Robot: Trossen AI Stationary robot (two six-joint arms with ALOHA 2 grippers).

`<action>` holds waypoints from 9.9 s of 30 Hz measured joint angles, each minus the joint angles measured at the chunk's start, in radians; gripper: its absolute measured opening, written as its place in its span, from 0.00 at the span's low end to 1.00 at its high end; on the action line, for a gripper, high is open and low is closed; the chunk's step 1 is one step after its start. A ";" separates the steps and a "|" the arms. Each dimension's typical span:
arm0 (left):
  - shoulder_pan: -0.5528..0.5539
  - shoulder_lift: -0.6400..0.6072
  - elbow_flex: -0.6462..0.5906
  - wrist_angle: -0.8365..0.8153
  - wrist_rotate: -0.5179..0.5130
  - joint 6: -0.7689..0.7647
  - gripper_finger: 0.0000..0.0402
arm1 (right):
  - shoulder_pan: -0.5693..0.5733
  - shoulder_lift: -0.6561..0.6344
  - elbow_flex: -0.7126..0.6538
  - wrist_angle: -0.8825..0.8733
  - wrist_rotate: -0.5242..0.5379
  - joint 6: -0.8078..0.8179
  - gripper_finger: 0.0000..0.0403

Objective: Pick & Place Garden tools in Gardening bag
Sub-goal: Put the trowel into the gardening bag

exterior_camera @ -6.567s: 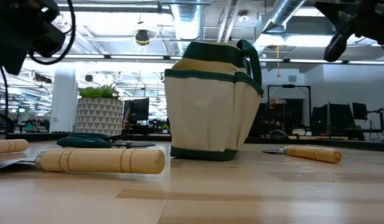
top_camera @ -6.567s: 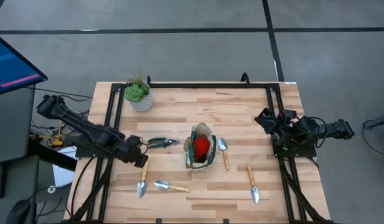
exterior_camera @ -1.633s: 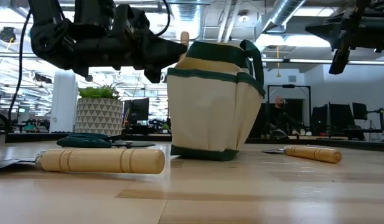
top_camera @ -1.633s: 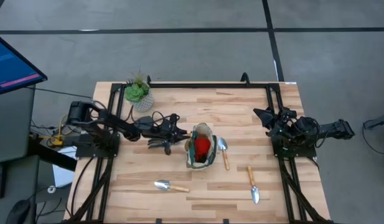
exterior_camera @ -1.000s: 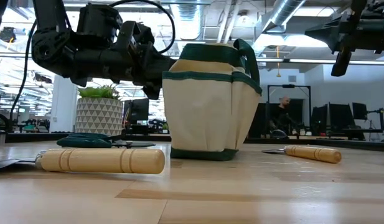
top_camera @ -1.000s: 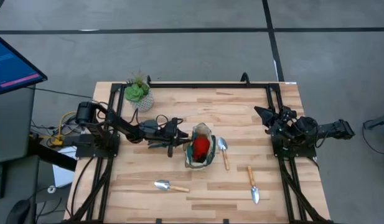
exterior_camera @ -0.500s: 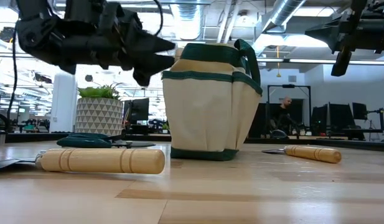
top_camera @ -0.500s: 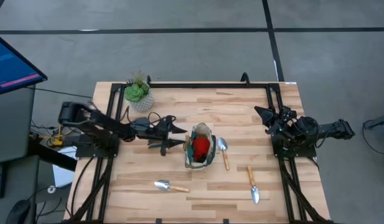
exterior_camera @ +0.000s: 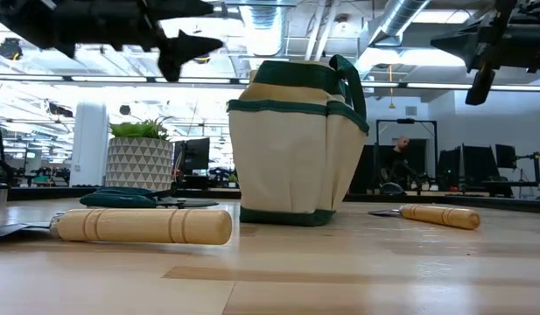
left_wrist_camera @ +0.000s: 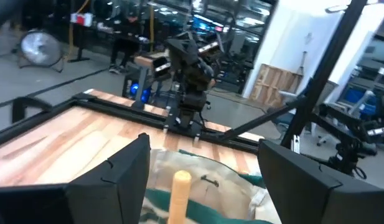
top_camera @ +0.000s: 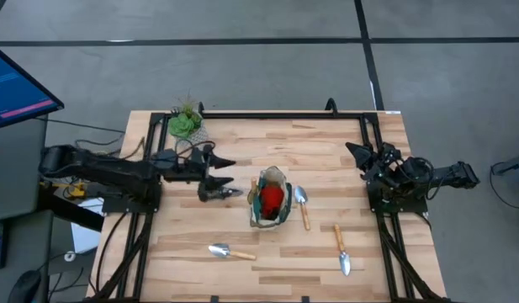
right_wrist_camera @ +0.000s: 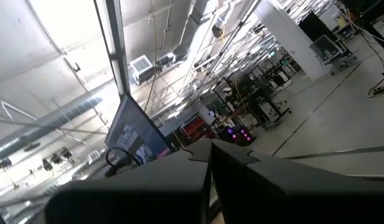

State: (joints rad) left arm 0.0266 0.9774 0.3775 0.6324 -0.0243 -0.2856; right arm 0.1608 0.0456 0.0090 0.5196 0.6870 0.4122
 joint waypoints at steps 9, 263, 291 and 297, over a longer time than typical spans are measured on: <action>-0.006 -0.257 0.000 -0.497 0.021 -0.220 0.62 | 0.000 0.000 0.000 0.097 0.056 0.000 0.01; -0.647 0.161 0.080 -0.708 -0.045 -0.273 0.49 | 0.382 2.402 2.238 -1.391 -0.493 0.461 0.61; -0.643 0.155 0.080 -0.675 -0.058 -0.272 0.49 | 0.314 2.497 2.241 -1.431 -0.452 0.292 0.60; -0.643 0.155 0.080 -0.674 -0.057 -0.273 0.49 | 0.314 2.497 2.241 -1.456 -0.449 0.242 0.51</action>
State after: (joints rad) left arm -0.6163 1.1324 0.4576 -0.0418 -0.0814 -0.5583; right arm 0.4747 2.5423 2.2501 -0.9367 0.2384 0.6539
